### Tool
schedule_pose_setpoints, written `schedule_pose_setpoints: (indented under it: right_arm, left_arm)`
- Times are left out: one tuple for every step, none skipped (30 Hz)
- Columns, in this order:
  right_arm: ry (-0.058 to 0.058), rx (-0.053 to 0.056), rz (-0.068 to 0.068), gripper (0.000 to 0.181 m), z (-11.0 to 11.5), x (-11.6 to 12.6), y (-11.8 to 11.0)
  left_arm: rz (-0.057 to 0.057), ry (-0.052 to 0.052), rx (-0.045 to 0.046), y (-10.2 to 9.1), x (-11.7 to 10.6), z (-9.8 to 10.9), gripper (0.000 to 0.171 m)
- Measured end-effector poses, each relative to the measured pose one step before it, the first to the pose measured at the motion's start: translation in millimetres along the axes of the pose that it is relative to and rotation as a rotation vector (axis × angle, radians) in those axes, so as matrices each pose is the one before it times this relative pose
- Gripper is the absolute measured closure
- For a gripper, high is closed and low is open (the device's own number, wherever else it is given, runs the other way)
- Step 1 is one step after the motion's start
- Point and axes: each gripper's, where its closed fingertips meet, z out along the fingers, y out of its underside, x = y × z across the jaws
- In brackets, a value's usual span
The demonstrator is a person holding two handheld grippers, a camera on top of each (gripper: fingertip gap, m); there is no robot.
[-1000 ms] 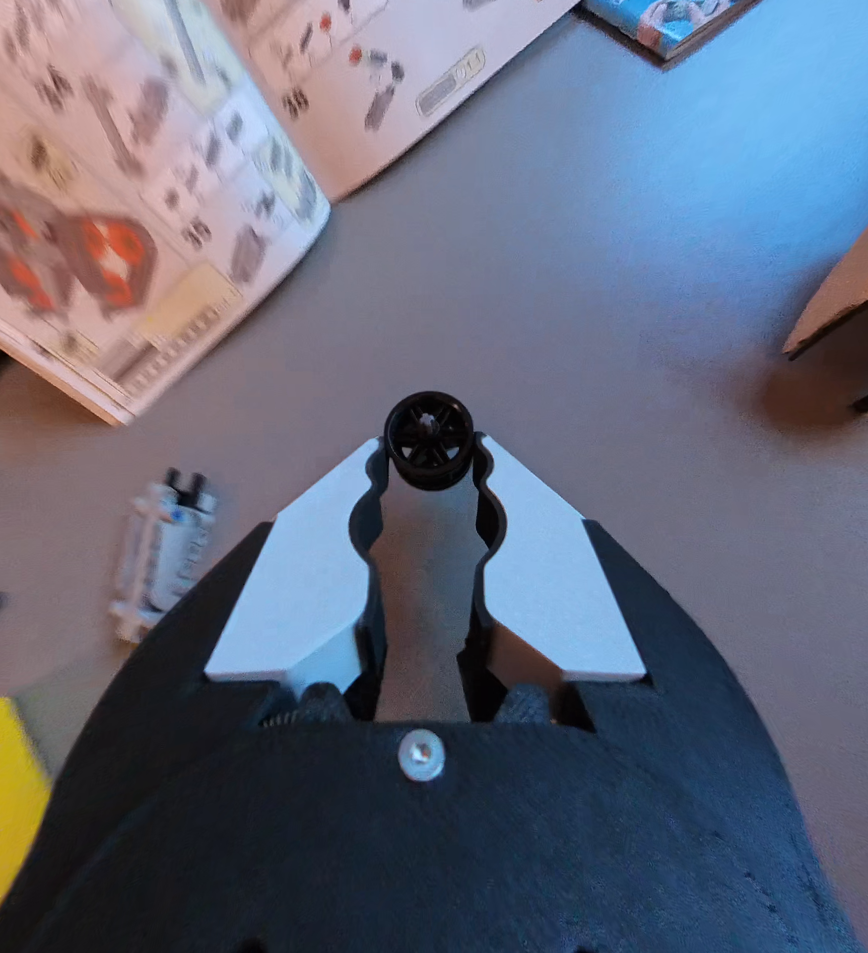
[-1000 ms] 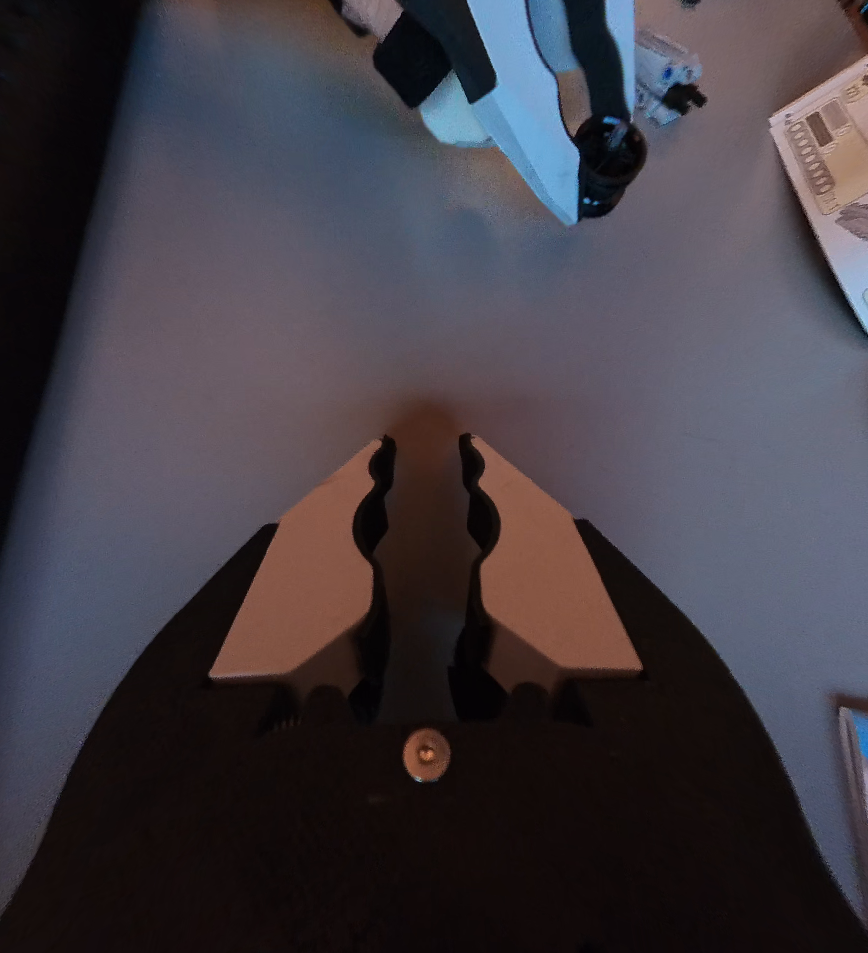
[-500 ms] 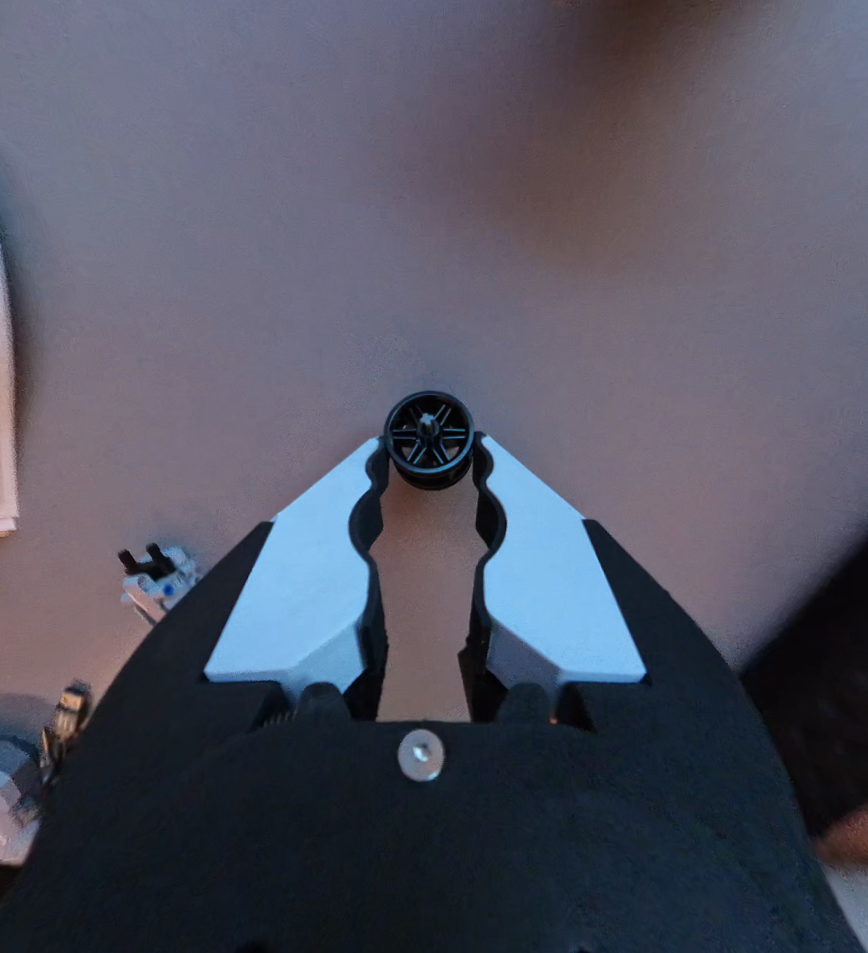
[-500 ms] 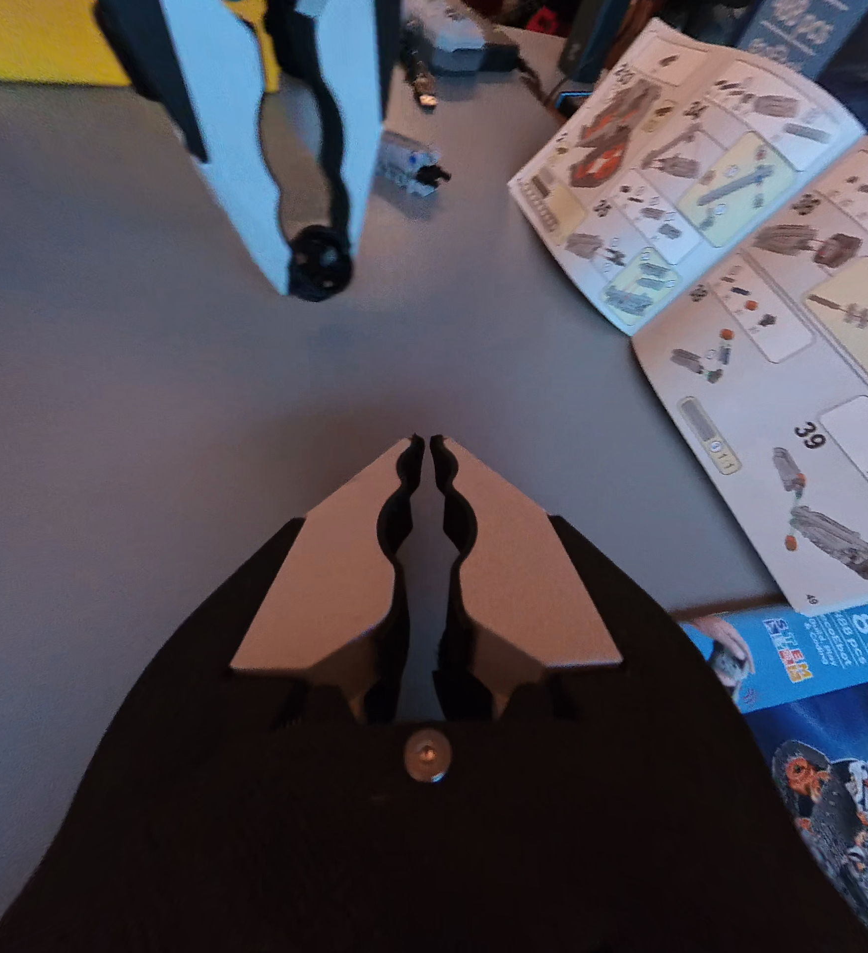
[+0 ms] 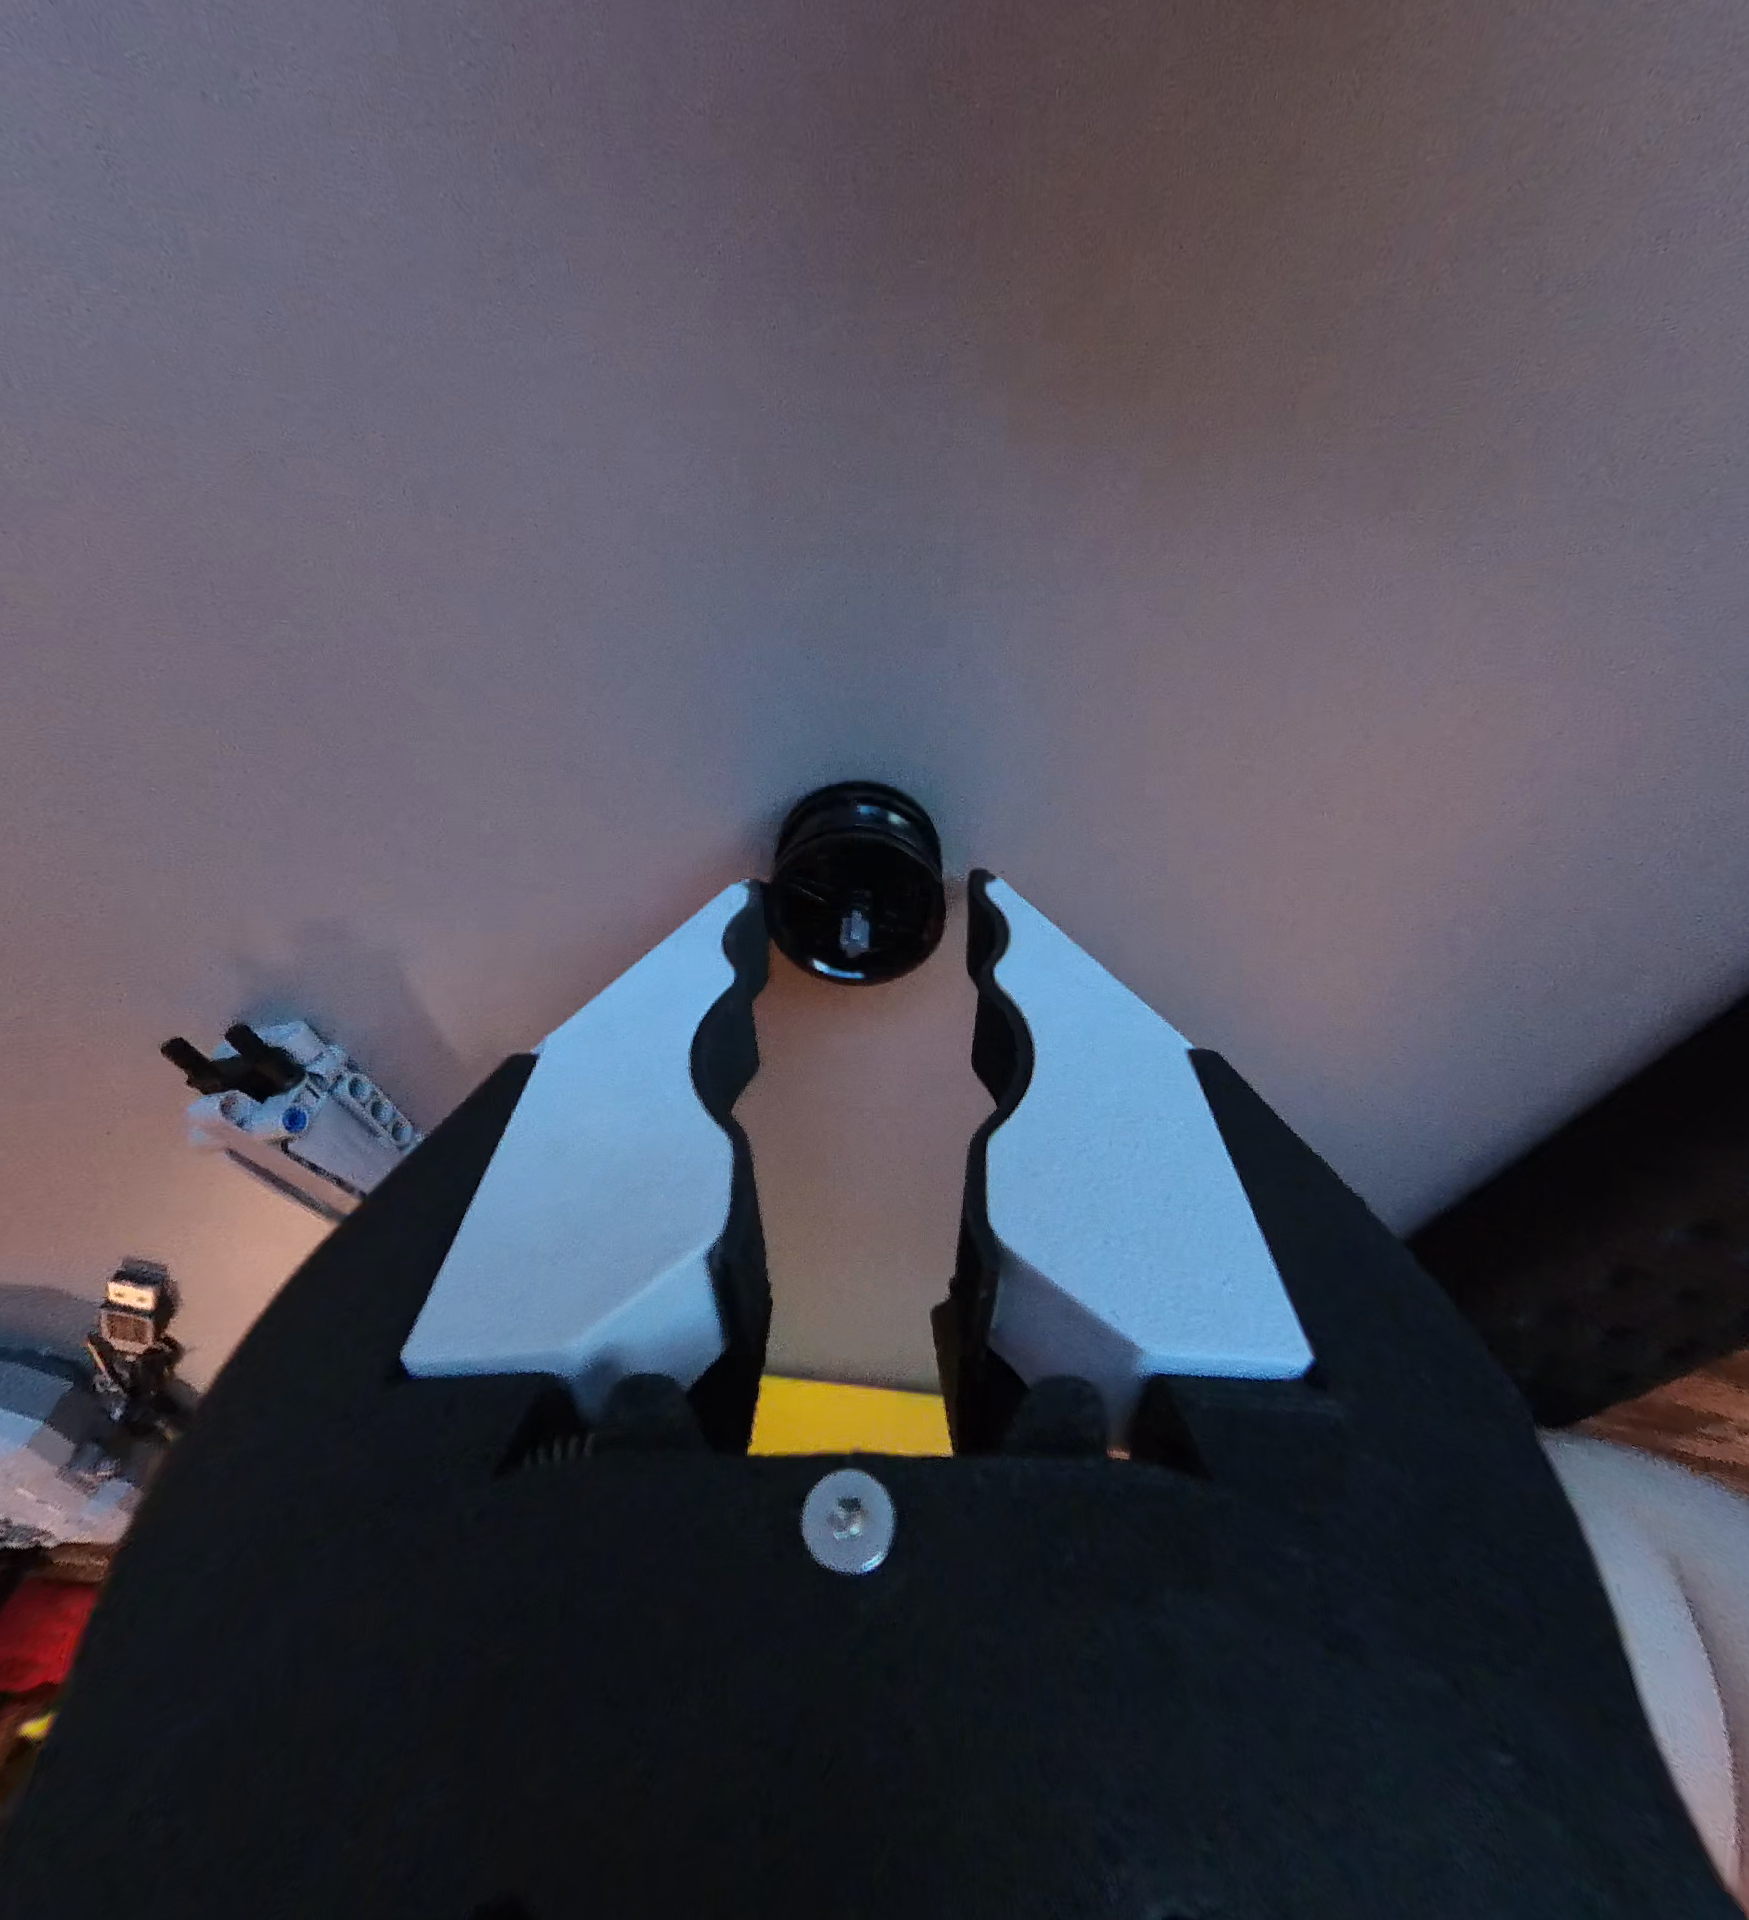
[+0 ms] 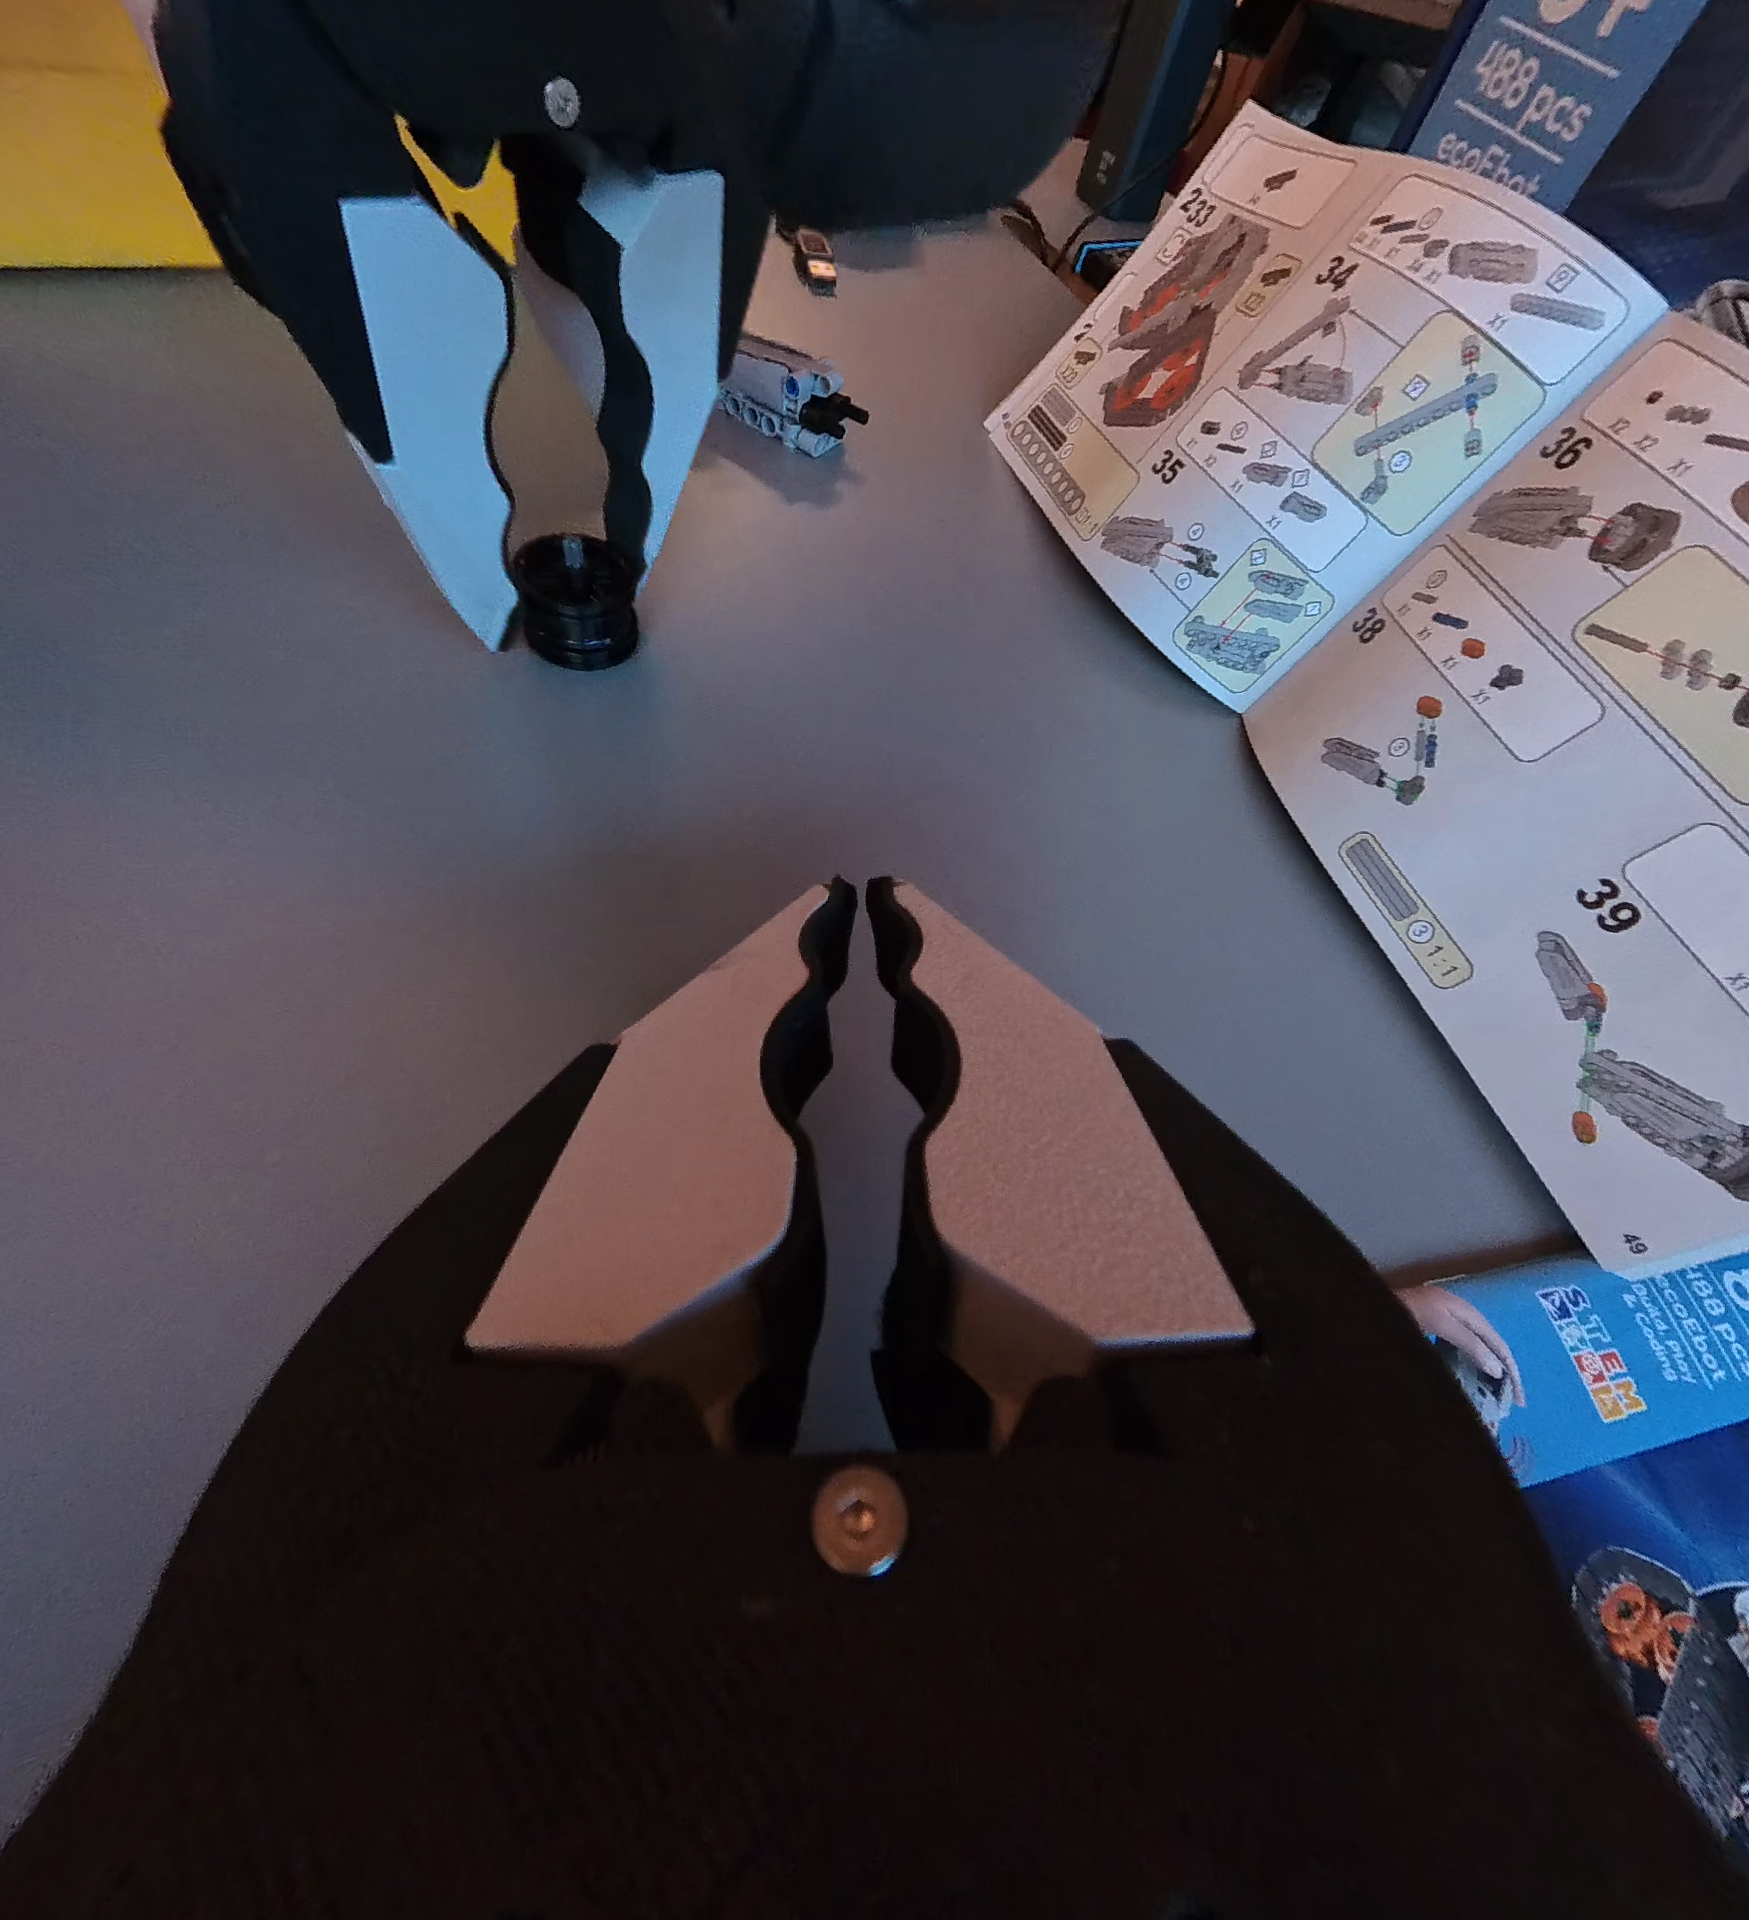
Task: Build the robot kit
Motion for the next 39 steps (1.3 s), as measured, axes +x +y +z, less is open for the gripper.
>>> schedule_pose_setpoints:
  right_arm:
    - [-0.0061, -0.0009, -0.0063, 0.178, -0.03, -1.35, 0.01]
    - [-0.0056, -0.0029, -0.0060, 0.178, 0.17, -1.25, 0.37]
    - [-0.0057, -0.0047, -0.0071, 0.177, 0.24, -1.29, 0.61]
    - [-0.0071, -0.0064, -0.0089, 0.177, 0.30, -1.79, 0.87]
    - [-0.0054, -0.0077, -0.0106, 0.177, 0.32, -1.71, 1.03]
    - [-0.0016, -0.0095, -0.0121, 0.177, 0.22, -1.42, 1.39]
    - [-0.0026, -0.0098, -0.0145, 0.177, 0.23, -1.63, 1.44]
    - [-0.0048, -0.0122, -0.0150, 0.177, 0.59, -2.05, 1.63]
    - [-0.0056, -0.0180, -0.0131, 0.177, 1.11, -1.86, 2.46]
    - [-0.0064, -0.0241, -0.0100, 0.176, 1.74, -1.70, 3.11]
    - [-0.0011, -0.0224, -0.0087, 0.176, 2.11, -0.94, 2.67]
    - [0.0033, -0.0194, -0.0091, 0.176, 2.23, -0.47, 2.14]
    - [0.0023, -0.0171, -0.0089, 0.176, 2.17, -0.64, 1.50]
    - [0.0032, -0.0086, -0.0082, 0.176, 2.17, -0.71, -0.01]
    - [0.0058, 0.0018, -0.0064, 0.175, 1.68, -0.76, -2.02]
    - [0.0040, 0.0088, -0.0067, 0.174, 1.27, -1.64, -3.15]
    - [0.0040, 0.0083, -0.0090, 0.174, 1.13, -1.99, -3.09]
    - [0.0012, 0.0017, -0.0143, 0.174, 1.37, -2.59, -1.90]
    - [-0.0010, -0.0098, -0.0199, 0.174, 1.62, -2.94, 0.13]
    - [0.0016, -0.0189, -0.0252, 0.174, 1.69, -2.15, 2.06]
    - [0.0021, -0.0163, -0.0238, 0.174, 1.22, -1.86, 1.78]
    - [0.0063, 0.0066, -0.0136, 0.175, -0.02, -0.41, -1.19]
    - [0.0037, -0.0006, -0.0036, 0.175, -0.05, 0.19, 0.18]
    - [-0.0017, -0.0005, 0.0059, 0.175, 0.14, 0.39, 0.09]
    - [-0.0032, -0.0020, 0.0098, 0.175, 0.18, 0.62, 0.43]
    - [-0.0027, -0.0012, 0.0082, 0.175, 0.09, 0.55, 0.27]
    - [0.0021, -0.0017, 0.0031, 0.175, 0.01, 0.77, 0.51]
    - [0.0022, 0.0006, -0.0037, 0.175, -0.20, 0.44, 0.31]
    - [0.0017, 0.0013, -0.0073, 0.175, -0.32, 0.02, 0.17]
    - [0.0007, 0.0019, -0.0066, 0.175, -0.47, -0.07, 0.14]
    - [0.0007, 0.0010, -0.0050, 0.175, -0.39, 0.08, 0.29]
    - [-0.0009, 0.0012, -0.0032, 0.175, -0.34, -0.06, 0.22]
    - [-0.0018, 0.0007, -0.0012, 0.175, -0.40, -0.09, 0.31]
    - [-0.0018, 0.0009, -0.0008, 0.175, -0.40, 0.00, 0.35]
    - [-0.0012, 0.0010, -0.0016, 0.175, -0.36, -0.08, 0.18]
    - [-0.0007, 0.0011, -0.0029, 0.175, -0.37, -0.25, 0.13]
    - [-0.0007, 0.0017, -0.0053, 0.175, -0.33, -0.54, -0.06]
    - [-0.0005, 0.0021, -0.0074, 0.176, -0.43, -0.76, -0.10]
    - [-0.0018, 0.0027, -0.0088, 0.176, -0.64, -1.14, -0.31]
  left_arm:
    - [0.0088, -0.0113, 0.00594, -1.82, -1.20, 0.49, 0.136]
    - [0.0053, -0.0164, 0.01019, -1.77, -2.26, -0.06, 0.137]
    - [0.0003, -0.0112, 0.01514, -1.70, -1.75, -0.63, 0.138]
    - [-0.0069, -0.0018, 0.01842, -0.97, -0.60, -0.78, 0.137]
    - [-0.0157, 0.0047, 0.02065, 0.15, 0.00, -0.34, 0.130]
    - [-0.0198, 0.0126, 0.02293, 1.45, 1.20, 0.38, 0.124]
    - [-0.0190, 0.0165, 0.02559, 3.41, 1.65, 1.02, 0.122]
    - [-0.0182, 0.0074, 0.02930, 5.11, 0.39, 1.11, 0.119]
    - [-0.0203, -0.0071, 0.04073, 5.21, -1.91, 0.49, 0.114]
    - [-0.0233, -0.0072, 0.06298, 3.49, -1.95, 0.00, 0.114]
    - [-0.0267, 0.0045, 0.08555, 0.43, -0.34, -0.83, 0.114]
    - [-0.0350, 0.0131, 0.09738, -2.10, 0.19, -0.99, 0.115]
    - [-0.0447, 0.0219, 0.08881, -2.47, 0.93, -0.76, 0.120]
    - [-0.0469, 0.0198, 0.07322, -2.71, 0.32, 0.07, 0.118]
    - [-0.0387, 0.0068, 0.06352, -3.72, -0.88, 1.16, 0.116]
    - [-0.0217, -0.0037, 0.05241, -3.21, -1.37, 1.13, 0.118]
    - [-0.0091, -0.0119, 0.03379, -1.85, -1.67, 0.89, 0.119]
    - [-0.0059, -0.0193, 0.01807, -1.41, -1.92, 1.06, 0.119]
    - [-0.0028, -0.0196, 0.01096, -1.61, -1.18, 1.47, 0.119]
    - [0.0010, -0.0183, 0.00471, -1.70, -0.51, 1.87, 0.119]
    - [0.0044, -0.0199, 0.00289, -1.92, -0.61, 2.12, 0.120]
    - [0.0109, -0.0199, 0.00493, -1.52, -0.65, 2.05, 0.121]
    - [0.0202, -0.0175, 0.00559, -0.63, -0.60, 1.35, 0.123]
    - [0.0237, -0.0142, 0.00800, -0.62, -0.30, 0.75, 0.127]
    - [0.0122, 0.0012, 0.01635, -1.43, 1.48, 0.99, 0.137]
    - [0.0022, 0.0027, 0.01886, -1.89, 1.05, 1.53, 0.139]
    - [0.0083, 0.0023, 0.01393, -1.72, 0.27, 1.27, 0.139]
    - [0.0119, 0.0057, 0.00874, -0.99, 0.42, 0.78, 0.139]
    - [0.0049, 0.0022, 0.00306, -0.41, -0.34, 0.35, 0.139]
    - [-0.0047, -0.0013, -0.00295, 0.24, -0.70, -0.14, 0.139]
    - [-0.0084, 0.0046, -0.00916, 0.61, 0.58, -0.41, 0.139]
    - [-0.0060, 0.0082, -0.01618, 1.06, 1.70, -1.02, 0.139]
    - [-0.0006, 0.0003, -0.02719, 1.96, 1.46, -1.59, 0.139]
    - [0.0048, -0.0090, -0.03927, 2.93, 0.71, -2.25, 0.140]
    - [0.0092, -0.0039, -0.05022, 4.05, 1.81, -2.46, 0.139]
    - [0.0094, 0.0013, -0.06068, 4.64, 2.65, -3.04, 0.139]
    - [0.0092, -0.0186, -0.06248, 4.02, -0.57, -4.13, 0.140]
    - [0.0136, -0.0292, -0.05440, 2.66, -2.37, -5.13, 0.140]
    - [0.0182, -0.0066, -0.05868, 3.10, 0.62, -5.46, 0.140]
